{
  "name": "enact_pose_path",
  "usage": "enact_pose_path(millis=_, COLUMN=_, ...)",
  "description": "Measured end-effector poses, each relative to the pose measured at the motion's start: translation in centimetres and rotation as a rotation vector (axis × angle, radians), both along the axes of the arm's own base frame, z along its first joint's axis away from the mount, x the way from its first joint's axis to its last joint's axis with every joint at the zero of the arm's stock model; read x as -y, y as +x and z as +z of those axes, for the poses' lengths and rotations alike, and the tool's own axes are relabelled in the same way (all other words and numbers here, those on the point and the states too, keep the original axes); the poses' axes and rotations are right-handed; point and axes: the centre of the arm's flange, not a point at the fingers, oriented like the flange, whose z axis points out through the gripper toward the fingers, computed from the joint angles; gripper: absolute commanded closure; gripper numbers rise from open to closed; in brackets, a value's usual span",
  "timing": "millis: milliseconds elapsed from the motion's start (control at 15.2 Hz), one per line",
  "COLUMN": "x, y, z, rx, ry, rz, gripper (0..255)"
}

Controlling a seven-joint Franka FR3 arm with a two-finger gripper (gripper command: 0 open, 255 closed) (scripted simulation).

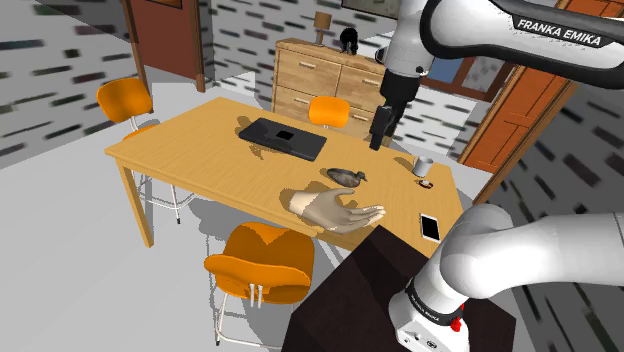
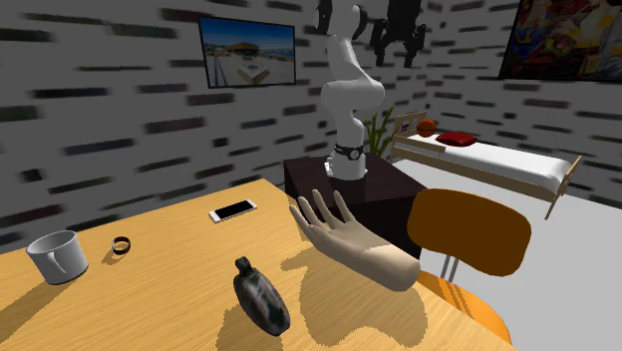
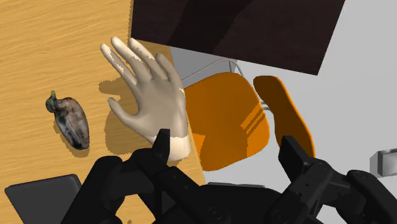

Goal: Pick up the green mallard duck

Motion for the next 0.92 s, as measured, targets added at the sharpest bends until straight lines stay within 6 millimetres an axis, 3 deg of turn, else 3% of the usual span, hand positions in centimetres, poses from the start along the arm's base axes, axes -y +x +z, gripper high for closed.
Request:
enact_pose_path(millis=198, x=1.1, y=0.9, z=-0.9, rx=-0.004, ry=0.0, rz=0.001, gripper=0)
enact_pose_path(millis=924, x=9.5, y=8.5, z=-9.8, rx=-0.031, ry=0.0, rz=0.009, gripper=0)
